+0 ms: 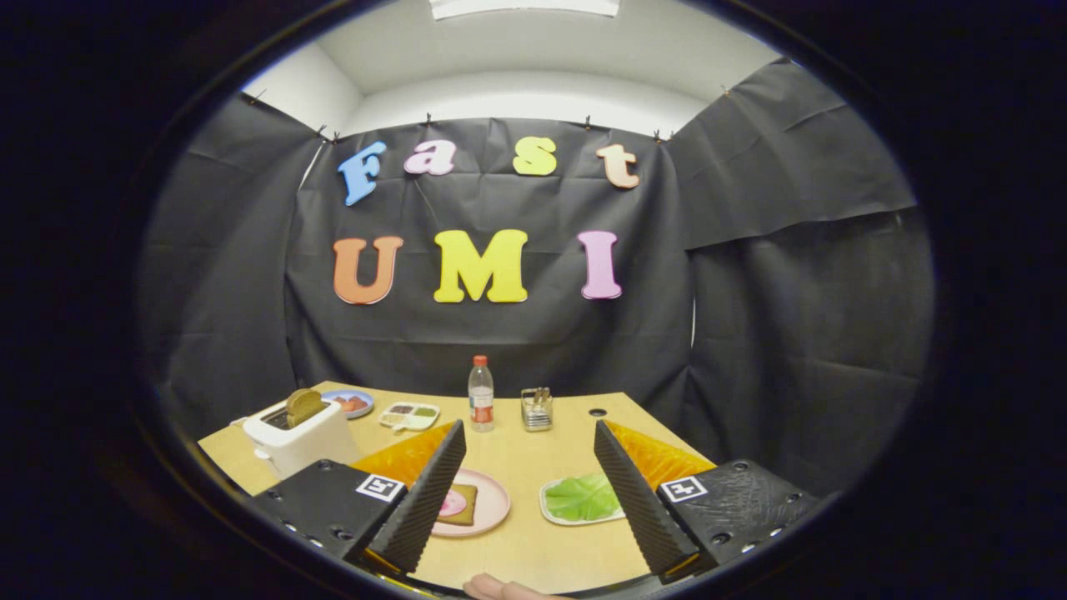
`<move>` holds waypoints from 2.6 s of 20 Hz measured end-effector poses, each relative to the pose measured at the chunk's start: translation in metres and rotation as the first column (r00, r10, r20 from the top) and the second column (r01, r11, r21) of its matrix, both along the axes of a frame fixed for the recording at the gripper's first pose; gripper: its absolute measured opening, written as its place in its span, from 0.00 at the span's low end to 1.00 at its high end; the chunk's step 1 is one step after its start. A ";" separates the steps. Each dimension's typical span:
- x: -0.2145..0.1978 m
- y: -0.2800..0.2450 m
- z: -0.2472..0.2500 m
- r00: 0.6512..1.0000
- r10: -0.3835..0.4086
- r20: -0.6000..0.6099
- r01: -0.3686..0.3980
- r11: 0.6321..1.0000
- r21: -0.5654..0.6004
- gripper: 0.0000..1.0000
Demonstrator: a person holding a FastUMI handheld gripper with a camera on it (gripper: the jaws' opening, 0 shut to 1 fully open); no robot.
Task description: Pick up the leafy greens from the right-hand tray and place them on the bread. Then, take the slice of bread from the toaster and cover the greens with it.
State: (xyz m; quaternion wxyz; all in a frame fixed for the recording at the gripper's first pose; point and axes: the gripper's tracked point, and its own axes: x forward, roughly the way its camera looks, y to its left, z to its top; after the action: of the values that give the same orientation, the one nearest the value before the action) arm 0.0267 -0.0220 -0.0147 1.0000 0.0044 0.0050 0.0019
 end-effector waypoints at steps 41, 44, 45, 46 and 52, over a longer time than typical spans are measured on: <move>0.239 -0.123 -0.254 0.820 -0.115 -0.561 0.099 0.993 -0.059 0.87; 0.244 -0.127 -0.252 0.823 -0.153 -0.547 0.102 0.987 -0.122 0.66; 0.244 -0.132 -0.252 0.820 -0.172 -0.546 0.111 0.984 -0.143 0.53; 0.245 -0.130 -0.251 0.822 -0.170 -0.543 0.105 0.983 -0.148 0.41; 0.245 -0.144 -0.241 0.837 -0.205 -0.507 0.128 0.975 -0.183 0.02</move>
State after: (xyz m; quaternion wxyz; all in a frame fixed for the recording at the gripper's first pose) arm 0.2713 -0.1662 -0.2557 0.9549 -0.0660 0.2762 -0.0868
